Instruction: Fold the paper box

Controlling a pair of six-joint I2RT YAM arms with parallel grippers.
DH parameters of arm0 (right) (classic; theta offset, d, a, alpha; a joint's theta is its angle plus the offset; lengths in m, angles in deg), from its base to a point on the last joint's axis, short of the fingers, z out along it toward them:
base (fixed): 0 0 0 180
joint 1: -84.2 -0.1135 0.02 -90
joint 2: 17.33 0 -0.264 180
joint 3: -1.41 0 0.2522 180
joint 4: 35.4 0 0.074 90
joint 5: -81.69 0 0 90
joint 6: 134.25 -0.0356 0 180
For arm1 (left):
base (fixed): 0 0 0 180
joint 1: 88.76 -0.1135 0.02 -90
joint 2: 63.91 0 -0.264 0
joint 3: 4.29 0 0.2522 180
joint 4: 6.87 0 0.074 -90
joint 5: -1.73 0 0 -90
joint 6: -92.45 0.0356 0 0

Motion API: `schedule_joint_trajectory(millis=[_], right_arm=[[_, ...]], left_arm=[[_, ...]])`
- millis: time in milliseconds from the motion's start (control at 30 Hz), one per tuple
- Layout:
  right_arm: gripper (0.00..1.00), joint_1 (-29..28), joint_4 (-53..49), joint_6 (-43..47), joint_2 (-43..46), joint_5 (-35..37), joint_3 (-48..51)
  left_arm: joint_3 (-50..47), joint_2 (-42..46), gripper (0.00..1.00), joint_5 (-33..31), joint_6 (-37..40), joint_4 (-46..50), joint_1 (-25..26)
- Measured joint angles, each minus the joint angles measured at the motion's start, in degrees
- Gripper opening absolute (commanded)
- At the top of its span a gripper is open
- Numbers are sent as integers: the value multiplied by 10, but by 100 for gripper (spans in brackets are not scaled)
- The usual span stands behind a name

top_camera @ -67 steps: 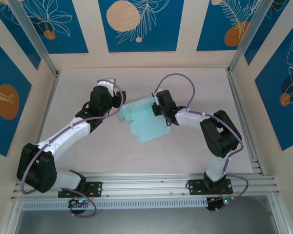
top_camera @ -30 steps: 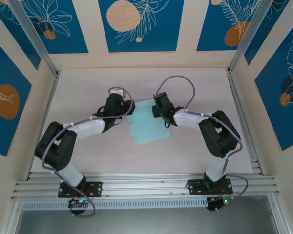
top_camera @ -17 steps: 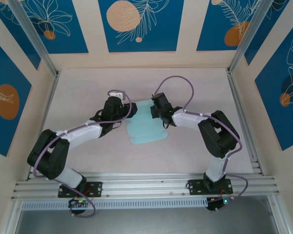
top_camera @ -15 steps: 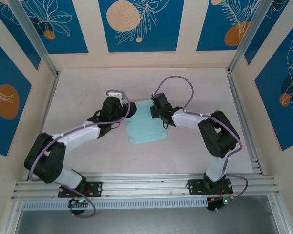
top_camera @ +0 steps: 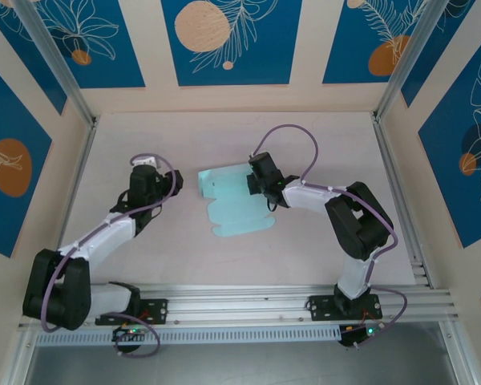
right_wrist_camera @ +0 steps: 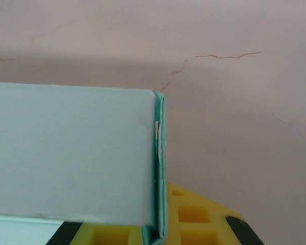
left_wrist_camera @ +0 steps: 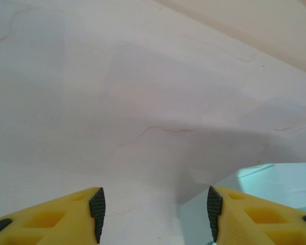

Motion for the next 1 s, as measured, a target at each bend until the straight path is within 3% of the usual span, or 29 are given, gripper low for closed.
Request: schedule_joint_trajectory(millis=[167,400,1000], right_arm=[[9,0,0,0,0,0,0],[9,0,-3,0,-5,-2,-8],[9,1,-10,-2,-32,5,-38]], left_arm=[[2,-80,42,31,0,-44,-10],[14,-177,39,99,-6,-122,-10],[12,-230,37,193,-25,-244,13]])
